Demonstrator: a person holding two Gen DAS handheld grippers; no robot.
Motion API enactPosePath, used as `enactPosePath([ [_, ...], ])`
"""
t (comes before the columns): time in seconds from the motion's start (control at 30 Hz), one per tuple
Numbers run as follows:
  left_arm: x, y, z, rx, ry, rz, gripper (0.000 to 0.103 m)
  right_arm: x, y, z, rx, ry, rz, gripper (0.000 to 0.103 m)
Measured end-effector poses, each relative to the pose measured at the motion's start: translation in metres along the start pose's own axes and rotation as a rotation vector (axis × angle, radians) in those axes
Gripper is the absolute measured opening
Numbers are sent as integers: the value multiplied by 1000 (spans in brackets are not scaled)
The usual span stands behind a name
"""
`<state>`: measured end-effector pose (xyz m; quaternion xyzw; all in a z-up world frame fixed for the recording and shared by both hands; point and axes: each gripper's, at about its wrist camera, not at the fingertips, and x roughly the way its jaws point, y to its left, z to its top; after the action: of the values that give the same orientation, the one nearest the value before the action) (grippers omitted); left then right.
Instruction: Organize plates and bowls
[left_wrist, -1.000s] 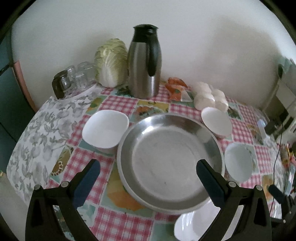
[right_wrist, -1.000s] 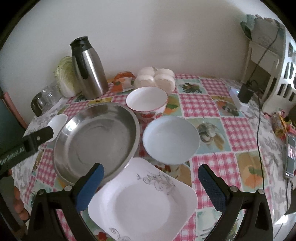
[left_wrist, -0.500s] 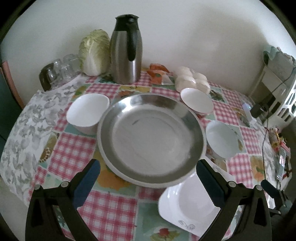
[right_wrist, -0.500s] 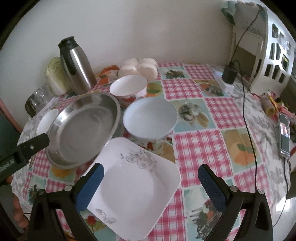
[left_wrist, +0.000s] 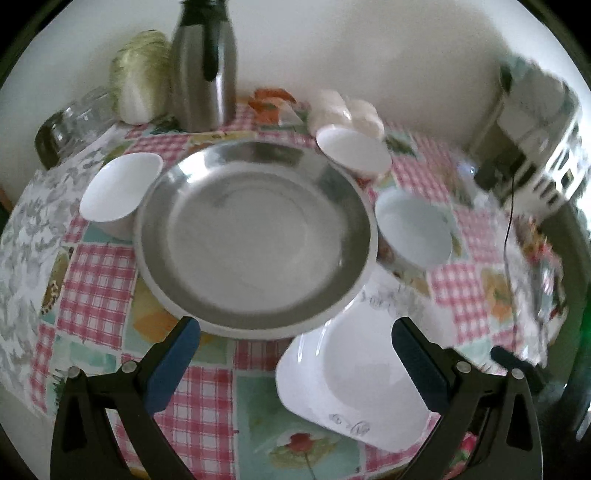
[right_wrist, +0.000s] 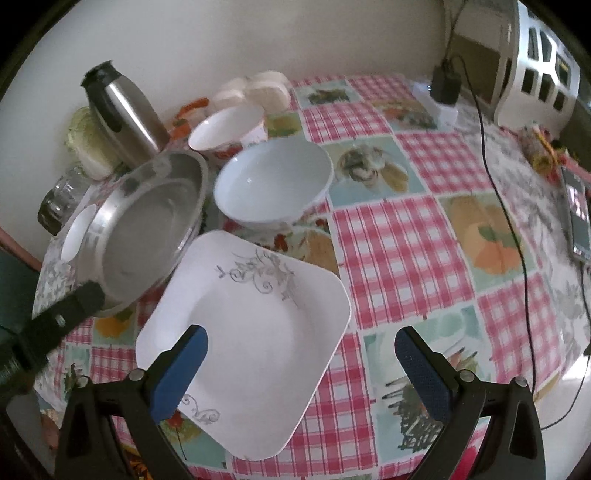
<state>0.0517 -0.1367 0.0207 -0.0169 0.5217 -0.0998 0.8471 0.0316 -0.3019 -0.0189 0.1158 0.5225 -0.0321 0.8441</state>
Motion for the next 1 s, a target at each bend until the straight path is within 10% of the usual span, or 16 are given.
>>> enactPosePath([
  [0.37,44,-13,-14,54,192,37,103,31,-24,-3,118,150,62,84],
  [0.87,73,1,-13,-11,264,46,93,48,-30,2,130,192,108,40],
  [1.0,80,6,-12,-27,280,31,67,54,-28,1,125,207,115,35],
])
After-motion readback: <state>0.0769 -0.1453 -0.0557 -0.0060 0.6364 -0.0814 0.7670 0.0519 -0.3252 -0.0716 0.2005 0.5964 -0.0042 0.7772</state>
